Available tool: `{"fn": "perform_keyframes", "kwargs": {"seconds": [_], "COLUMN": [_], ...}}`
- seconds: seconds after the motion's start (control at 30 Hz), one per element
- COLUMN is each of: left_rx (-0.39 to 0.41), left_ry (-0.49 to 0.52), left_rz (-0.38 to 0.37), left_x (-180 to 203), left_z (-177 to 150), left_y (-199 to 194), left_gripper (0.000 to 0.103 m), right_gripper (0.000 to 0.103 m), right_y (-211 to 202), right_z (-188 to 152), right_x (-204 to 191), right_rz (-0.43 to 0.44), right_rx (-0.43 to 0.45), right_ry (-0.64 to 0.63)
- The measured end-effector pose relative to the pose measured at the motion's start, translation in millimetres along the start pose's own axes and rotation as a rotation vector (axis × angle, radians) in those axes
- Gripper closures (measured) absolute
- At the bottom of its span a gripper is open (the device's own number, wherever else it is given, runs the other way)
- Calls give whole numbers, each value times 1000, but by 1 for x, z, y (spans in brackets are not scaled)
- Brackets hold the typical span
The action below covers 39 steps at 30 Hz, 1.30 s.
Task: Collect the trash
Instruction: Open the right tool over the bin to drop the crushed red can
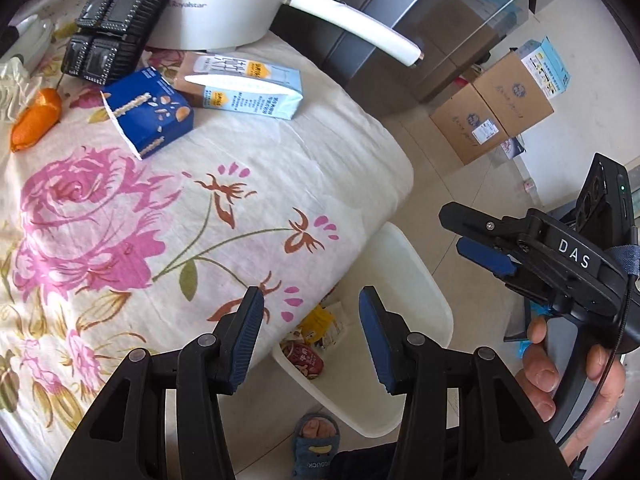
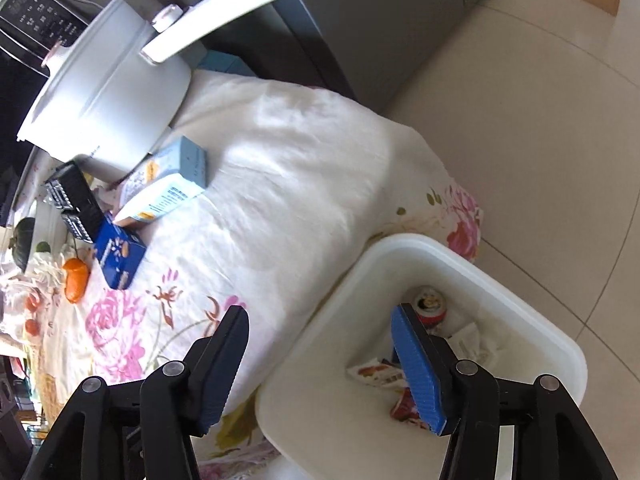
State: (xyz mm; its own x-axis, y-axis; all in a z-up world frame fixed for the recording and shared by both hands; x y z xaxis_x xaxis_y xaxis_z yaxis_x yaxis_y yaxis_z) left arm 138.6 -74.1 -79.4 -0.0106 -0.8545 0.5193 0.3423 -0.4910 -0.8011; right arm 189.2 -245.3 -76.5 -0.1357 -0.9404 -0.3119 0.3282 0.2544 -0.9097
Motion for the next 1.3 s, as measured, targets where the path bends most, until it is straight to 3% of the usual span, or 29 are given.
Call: {"fn": "perform_keyframes", "kwargs": {"seconds": [0.27, 0.43, 0.57, 0.7, 0.9, 1.0, 1.13, 1.3], "left_rx": [154, 286, 333, 327, 307, 359, 343, 364], "left_ry": [-72, -139, -206, -240, -238, -276, -298, -249], "left_rz": [53, 122, 224, 257, 234, 287, 291, 365], "left_x": [-48, -99, -153, -183, -201, -227, -250, -256], "left_z": [42, 70, 83, 96, 119, 132, 141, 158], "left_y": [-82, -138, -162, -157, -139, -139, -124, -113], "left_gripper": [51, 43, 42, 42, 42, 39, 39, 36], "right_gripper": [30, 24, 24, 24, 24, 24, 24, 24], "right_y": [-10, -6, 8, 20, 36, 41, 47, 52], "right_z": [8, 12, 10, 5, -2, -5, -5, -1], "right_x": [-51, -73, -90, -111, -139, -149, -157, -156], "right_rz": [88, 115, 121, 117, 120, 112, 105, 84], "right_rx": [48, 39, 3, -22, -55, -63, -64, -62], "right_ry": [-6, -2, 10, -18, -71, -94, -125, -117]}}
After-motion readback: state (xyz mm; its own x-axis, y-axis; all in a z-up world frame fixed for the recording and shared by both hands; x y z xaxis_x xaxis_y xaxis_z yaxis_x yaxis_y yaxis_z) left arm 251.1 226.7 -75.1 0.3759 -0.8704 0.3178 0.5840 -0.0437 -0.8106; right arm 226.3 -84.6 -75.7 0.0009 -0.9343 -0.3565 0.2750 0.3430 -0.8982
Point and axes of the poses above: each gripper's, at about its wrist camera, not at the fingertips, and y roughly the way its jaws point, x to its right, z to its top, the point moved 7 cm from there along y, roughly the way its jaws point, and after that the axes turned 7 degrees about -z, right-handed, at the moved point
